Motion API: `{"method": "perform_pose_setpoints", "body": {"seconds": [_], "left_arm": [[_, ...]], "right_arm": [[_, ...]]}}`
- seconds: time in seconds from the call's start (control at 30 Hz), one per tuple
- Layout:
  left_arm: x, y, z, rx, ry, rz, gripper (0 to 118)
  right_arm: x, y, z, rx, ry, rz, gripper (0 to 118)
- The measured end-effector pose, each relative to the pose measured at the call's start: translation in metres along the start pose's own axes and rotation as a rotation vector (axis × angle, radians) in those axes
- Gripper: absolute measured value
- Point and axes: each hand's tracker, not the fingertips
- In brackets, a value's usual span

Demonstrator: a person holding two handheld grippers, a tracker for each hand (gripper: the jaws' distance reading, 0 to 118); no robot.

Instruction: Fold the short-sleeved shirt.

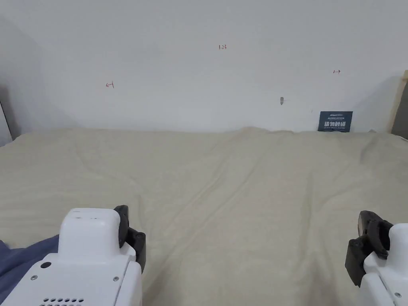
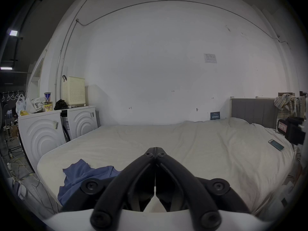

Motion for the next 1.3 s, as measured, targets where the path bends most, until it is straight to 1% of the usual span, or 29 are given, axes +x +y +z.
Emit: {"method": "perform_pose_setpoints", "body": {"seconds": [0.27, 0.37, 0.43, 0.5, 0.6, 0.67, 0.73, 0.77, 0.93, 1.07, 1.13, 1.2, 1.3], "left_arm": [[-0.002, -0.001, -0.002, -0.009, -0.006, -0.014, 0], [-0.011, -0.001, -0.003, -0.016, -0.025, 0.018, 0], [-0.017, 0.0, -0.004, -0.03, 0.0, 0.027, 0], [-0.025, 0.0, -0.003, -0.031, 0.043, 0.005, 0], [-0.042, 0.001, 0.003, -0.029, 0.118, -0.005, 0], [-0.057, 0.002, 0.01, -0.03, 0.152, -0.007, 0], [-0.075, 0.002, 0.02, -0.03, 0.228, 0.008, 0], [-0.084, 0.002, 0.024, -0.032, 0.249, 0.016, 0], [-0.125, -0.001, 0.049, -0.048, 0.402, 0.02, 0], [-0.151, -0.005, 0.068, -0.068, 0.475, 0.04, 0], [-0.162, -0.007, 0.074, -0.082, 0.521, 0.034, 0], [-0.169, -0.01, 0.077, -0.096, 0.542, 0.032, 0], [-0.177, -0.015, 0.077, -0.105, 0.547, 0.059, 0]], "right_arm": [[0.002, 0.001, -0.003, -0.008, 0.001, 0.017, 0], [-0.002, 0.003, -0.007, -0.012, 0.019, 0.027, 0], [-0.009, 0.007, -0.01, -0.008, 0.045, 0.03, 0], [-0.019, 0.011, -0.014, 0.001, 0.067, 0.034, 0], [-0.042, 0.015, -0.023, 0.009, 0.136, 0.042, 0], [-0.06, 0.018, -0.028, 0.008, 0.199, 0.042, 0], [-0.086, 0.021, -0.031, 0.018, 0.279, 0.046, 0], [-0.097, 0.022, -0.032, 0.022, 0.304, 0.05, 0], [-0.161, 0.024, -0.025, 0.027, 0.51, 0.05, 0], [-0.207, 0.024, -0.014, 0.016, 0.668, 0.038, 0], [-0.228, 0.022, -0.007, 0.016, 0.72, 0.057, 0], [-0.239, 0.021, -0.003, 0.006, 0.758, 0.058, 0], [-0.25, 0.017, 0.0, -0.003, 0.783, 0.073, 0]]}}
